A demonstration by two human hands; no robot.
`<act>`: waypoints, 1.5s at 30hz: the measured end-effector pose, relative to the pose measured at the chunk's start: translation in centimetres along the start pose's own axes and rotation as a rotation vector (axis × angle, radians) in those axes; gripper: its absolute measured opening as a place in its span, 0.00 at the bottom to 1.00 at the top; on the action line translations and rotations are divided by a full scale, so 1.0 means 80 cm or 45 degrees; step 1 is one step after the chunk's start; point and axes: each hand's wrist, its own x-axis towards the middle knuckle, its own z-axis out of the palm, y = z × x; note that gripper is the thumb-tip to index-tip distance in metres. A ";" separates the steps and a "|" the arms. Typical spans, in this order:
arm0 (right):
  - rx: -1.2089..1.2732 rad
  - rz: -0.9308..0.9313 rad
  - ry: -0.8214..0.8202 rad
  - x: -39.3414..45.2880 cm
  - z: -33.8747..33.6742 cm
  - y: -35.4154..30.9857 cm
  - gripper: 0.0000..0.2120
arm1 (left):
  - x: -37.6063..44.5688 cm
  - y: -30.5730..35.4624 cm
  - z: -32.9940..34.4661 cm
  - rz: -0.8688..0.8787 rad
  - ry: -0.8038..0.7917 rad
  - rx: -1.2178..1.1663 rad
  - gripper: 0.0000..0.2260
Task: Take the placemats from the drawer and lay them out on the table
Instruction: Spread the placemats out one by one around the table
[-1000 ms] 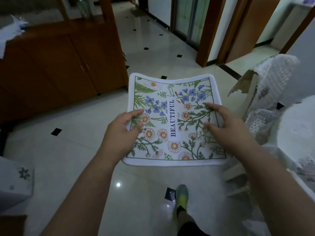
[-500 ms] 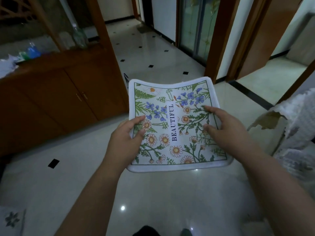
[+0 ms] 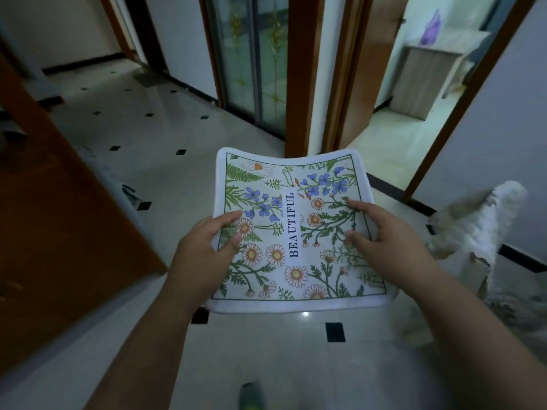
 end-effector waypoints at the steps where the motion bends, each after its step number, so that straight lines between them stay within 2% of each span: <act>1: -0.005 0.022 0.037 0.017 -0.002 -0.005 0.25 | 0.030 0.005 0.002 0.027 -0.032 -0.012 0.16; 10: 0.062 0.240 0.270 0.171 -0.036 0.019 0.25 | 0.266 0.049 0.085 0.203 -0.310 0.012 0.16; 16: 0.097 0.355 0.362 0.302 -0.066 0.088 0.26 | 0.406 0.083 0.194 0.333 -0.409 0.121 0.16; 23: 0.141 0.453 0.349 0.460 -0.136 0.153 0.25 | 0.559 0.135 0.319 0.342 -0.493 0.091 0.16; 28: 0.079 0.505 0.444 0.537 -0.202 0.192 0.25 | 0.641 0.169 0.410 0.329 -0.563 0.022 0.16; 38: 0.044 0.789 0.687 0.669 -0.288 0.292 0.25 | 0.823 0.228 0.637 0.361 -0.964 -0.147 0.16; 45: 0.095 0.986 0.982 0.760 -0.356 0.346 0.24 | 0.956 0.303 0.804 0.542 -1.267 -0.141 0.17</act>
